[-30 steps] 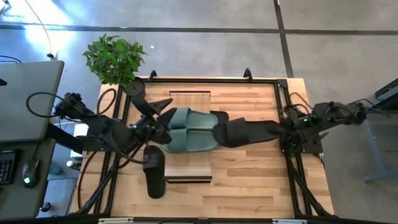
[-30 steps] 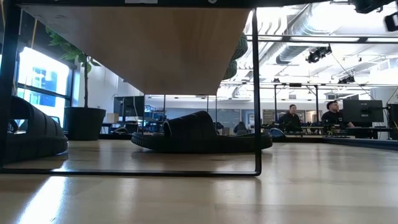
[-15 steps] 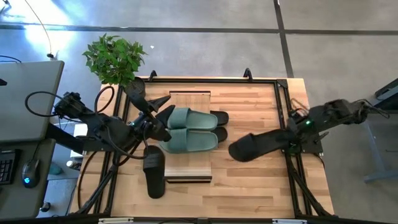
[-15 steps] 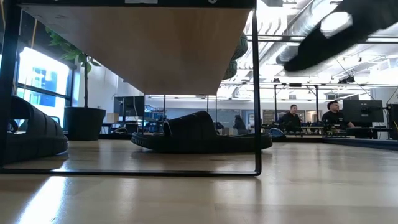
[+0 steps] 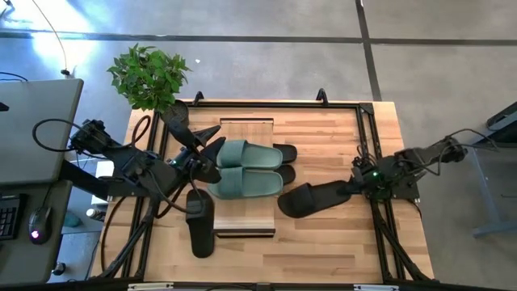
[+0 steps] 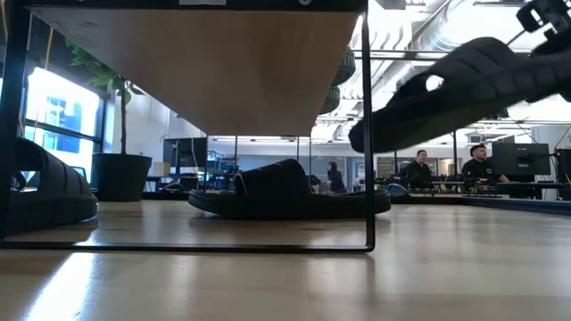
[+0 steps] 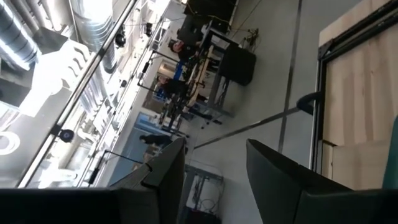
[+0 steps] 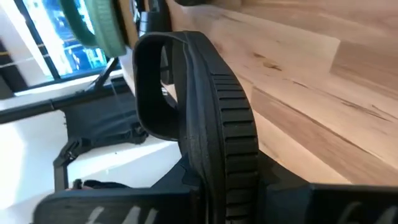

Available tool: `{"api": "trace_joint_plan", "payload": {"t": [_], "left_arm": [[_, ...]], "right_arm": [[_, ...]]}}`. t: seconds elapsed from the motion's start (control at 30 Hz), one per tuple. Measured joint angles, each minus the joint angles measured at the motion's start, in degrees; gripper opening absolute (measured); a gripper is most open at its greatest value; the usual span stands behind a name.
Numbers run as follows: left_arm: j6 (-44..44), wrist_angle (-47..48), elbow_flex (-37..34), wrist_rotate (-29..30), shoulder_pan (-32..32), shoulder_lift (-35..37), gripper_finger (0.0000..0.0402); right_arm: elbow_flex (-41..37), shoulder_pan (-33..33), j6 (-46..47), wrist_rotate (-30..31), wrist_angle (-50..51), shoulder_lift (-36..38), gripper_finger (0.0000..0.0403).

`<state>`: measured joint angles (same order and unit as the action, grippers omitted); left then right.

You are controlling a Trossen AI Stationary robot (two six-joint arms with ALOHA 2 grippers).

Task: Pick and place slides into the shelf
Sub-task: Put the black slipper under the shelf

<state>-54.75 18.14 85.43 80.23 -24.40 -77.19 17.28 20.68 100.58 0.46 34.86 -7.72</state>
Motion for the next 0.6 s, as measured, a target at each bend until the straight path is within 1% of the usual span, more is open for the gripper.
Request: {"api": "trace_joint_plan", "payload": {"t": [0.13,0.23,0.33,0.43,0.53,0.6], "left_arm": [[1.40,0.13,0.00,-0.10,0.00,0.32,0.0154],[3.96,0.10,0.00,-0.70,0.00,1.49,0.0154],[5.99,0.02,0.00,-1.57,0.00,2.60,0.0154],[6.88,0.02,0.00,-1.74,0.00,3.37,0.0154],[7.17,-0.09,0.01,-2.24,0.00,3.82,0.0154],[7.17,-0.09,0.00,-2.69,0.00,3.78,0.0154]], "right_arm": [[-3.31,3.34,2.60,3.77,-1.78,0.12,0.0035],[-7.63,6.55,3.91,8.80,-10.34,-0.93,0.0035],[-11.82,10.66,5.28,16.20,-19.92,-3.19,0.0035],[-11.54,14.61,6.32,21.51,-19.82,-7.76,0.0034],[-11.79,18.40,10.40,22.47,-21.52,-11.68,0.0034],[-11.83,20.38,11.85,24.84,-25.06,-14.47,0.0034]]}}
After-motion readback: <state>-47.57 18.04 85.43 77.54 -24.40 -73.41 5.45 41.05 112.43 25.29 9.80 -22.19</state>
